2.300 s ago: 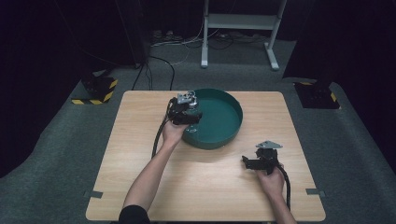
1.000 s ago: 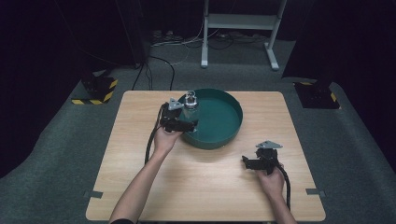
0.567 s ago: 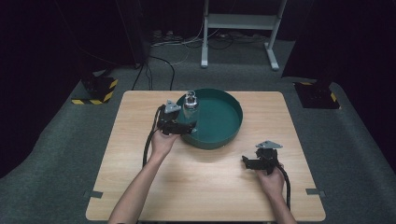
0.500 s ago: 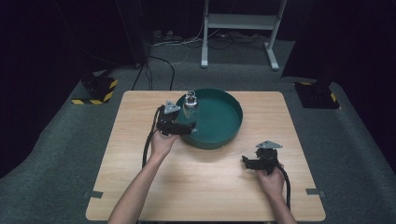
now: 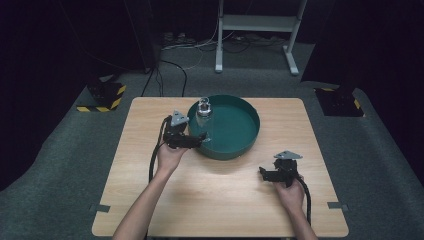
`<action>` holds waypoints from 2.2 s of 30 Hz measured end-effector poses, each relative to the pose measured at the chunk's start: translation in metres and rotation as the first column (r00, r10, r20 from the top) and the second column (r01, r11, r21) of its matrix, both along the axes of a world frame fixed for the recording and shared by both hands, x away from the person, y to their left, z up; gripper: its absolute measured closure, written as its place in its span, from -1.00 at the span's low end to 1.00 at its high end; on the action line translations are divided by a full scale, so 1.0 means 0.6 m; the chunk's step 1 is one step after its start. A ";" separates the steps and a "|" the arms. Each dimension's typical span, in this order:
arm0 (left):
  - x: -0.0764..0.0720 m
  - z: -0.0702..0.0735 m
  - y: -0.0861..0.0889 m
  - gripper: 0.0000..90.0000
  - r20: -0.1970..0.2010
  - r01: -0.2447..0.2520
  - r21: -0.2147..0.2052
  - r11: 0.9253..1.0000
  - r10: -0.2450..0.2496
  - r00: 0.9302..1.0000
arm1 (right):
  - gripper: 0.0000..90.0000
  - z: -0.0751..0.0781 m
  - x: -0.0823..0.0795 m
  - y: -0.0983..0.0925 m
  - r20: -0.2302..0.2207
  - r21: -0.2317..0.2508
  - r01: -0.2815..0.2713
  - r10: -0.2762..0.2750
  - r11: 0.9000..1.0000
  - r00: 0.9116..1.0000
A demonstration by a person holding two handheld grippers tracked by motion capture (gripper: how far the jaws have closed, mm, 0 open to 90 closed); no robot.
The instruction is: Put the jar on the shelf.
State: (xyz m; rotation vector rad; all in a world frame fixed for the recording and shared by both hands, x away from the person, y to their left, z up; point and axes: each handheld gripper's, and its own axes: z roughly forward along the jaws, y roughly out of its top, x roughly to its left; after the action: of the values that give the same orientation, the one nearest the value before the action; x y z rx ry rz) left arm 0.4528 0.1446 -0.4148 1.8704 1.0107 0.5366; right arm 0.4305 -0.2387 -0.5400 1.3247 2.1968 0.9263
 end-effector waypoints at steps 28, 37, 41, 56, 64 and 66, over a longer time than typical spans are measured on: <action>-0.060 -0.021 0.029 -0.81 -0.003 -0.027 -0.025 0.999 0.027 1.000 | -0.79 0.000 0.000 0.000 0.001 0.000 0.000 0.000 1.000 1.000; -0.073 -0.035 0.040 -0.80 -0.014 -0.041 -0.032 0.999 0.040 0.999 | -0.79 0.000 0.000 0.000 0.001 0.000 0.000 0.000 1.000 1.000; -0.077 -0.042 0.043 -0.80 -0.017 -0.044 -0.023 0.999 0.043 0.999 | -0.79 0.000 0.000 0.000 0.001 -0.001 0.000 0.000 1.000 1.000; -0.087 -0.066 0.046 -0.80 -0.033 -0.053 -0.021 0.998 0.053 0.998 | -0.79 0.000 0.000 0.000 0.001 0.000 0.000 0.000 1.000 1.000; -0.087 -0.077 0.044 -0.79 -0.048 -0.047 -0.023 0.999 0.046 0.998 | -0.79 0.000 0.000 0.000 0.001 0.000 0.000 0.000 1.000 1.000; -0.088 -0.084 0.042 -0.79 -0.053 -0.047 -0.024 0.999 0.046 0.998 | -0.79 0.000 0.000 0.000 0.001 0.000 0.000 0.000 1.000 1.000</action>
State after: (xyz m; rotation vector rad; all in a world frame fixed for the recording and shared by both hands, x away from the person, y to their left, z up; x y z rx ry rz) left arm 0.4002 0.1697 -0.4653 1.8505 1.0932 0.5022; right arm 0.4304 -0.2387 -0.5400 1.3240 2.1964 0.9260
